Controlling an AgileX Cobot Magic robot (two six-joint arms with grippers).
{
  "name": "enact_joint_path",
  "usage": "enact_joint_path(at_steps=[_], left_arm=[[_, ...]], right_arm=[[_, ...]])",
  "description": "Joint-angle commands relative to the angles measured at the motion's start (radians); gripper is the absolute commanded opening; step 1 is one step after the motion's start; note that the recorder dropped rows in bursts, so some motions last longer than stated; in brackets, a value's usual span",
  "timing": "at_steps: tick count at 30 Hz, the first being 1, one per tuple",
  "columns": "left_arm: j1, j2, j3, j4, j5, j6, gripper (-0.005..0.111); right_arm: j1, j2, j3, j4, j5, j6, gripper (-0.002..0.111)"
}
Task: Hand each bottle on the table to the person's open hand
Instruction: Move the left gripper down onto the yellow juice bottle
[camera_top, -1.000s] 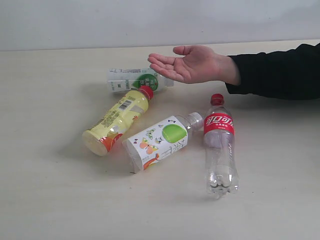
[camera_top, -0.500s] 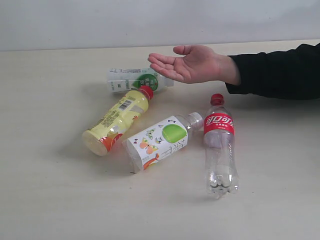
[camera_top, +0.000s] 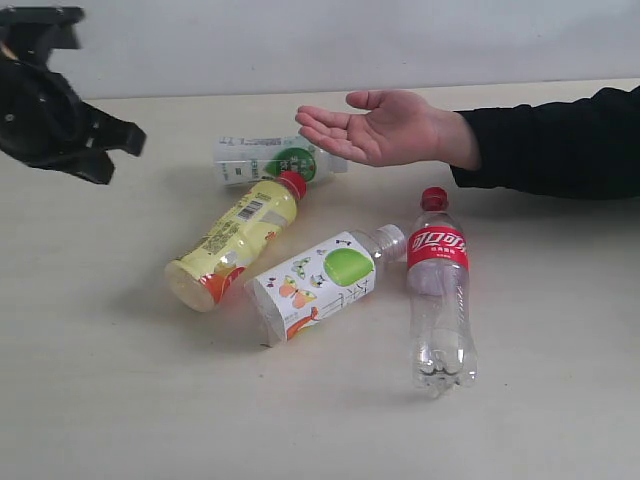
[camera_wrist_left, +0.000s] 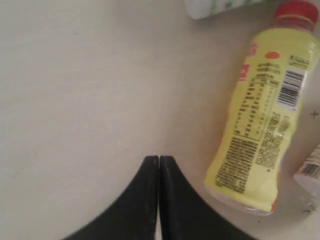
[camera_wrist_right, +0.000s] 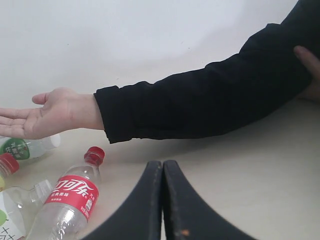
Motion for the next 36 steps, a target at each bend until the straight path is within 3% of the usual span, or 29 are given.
enact_joint_path(at_steps=[1,6,12,23,36], left_arm=[[-0.094,0.08,-0.094,-0.026,0.015,0.049,0.003],[-0.202,0.115,-0.199,-0.029,0.076,0.127,0.003],[-0.215,0.183,-0.305,-0.033,0.21,0.141,0.004],[-0.215,0.343,-0.414,-0.084,0.262,0.259,0.07],[-0.215,0.431,-0.414,-0.071,0.201,0.278,0.073]], right_arm=[[-0.006,-0.005,0.004,-0.001,-0.006,-0.001,0.0],[-0.006,-0.005,0.004,-0.001,-0.006,-0.001,0.0],[-0.006,-0.005,0.004,-0.001,-0.006,-0.001,0.0],[-0.006,-0.005,0.004,-0.001,-0.006,-0.001,0.0],[-0.006,-0.005,0.004,-0.001,-0.006,-0.001,0.0]])
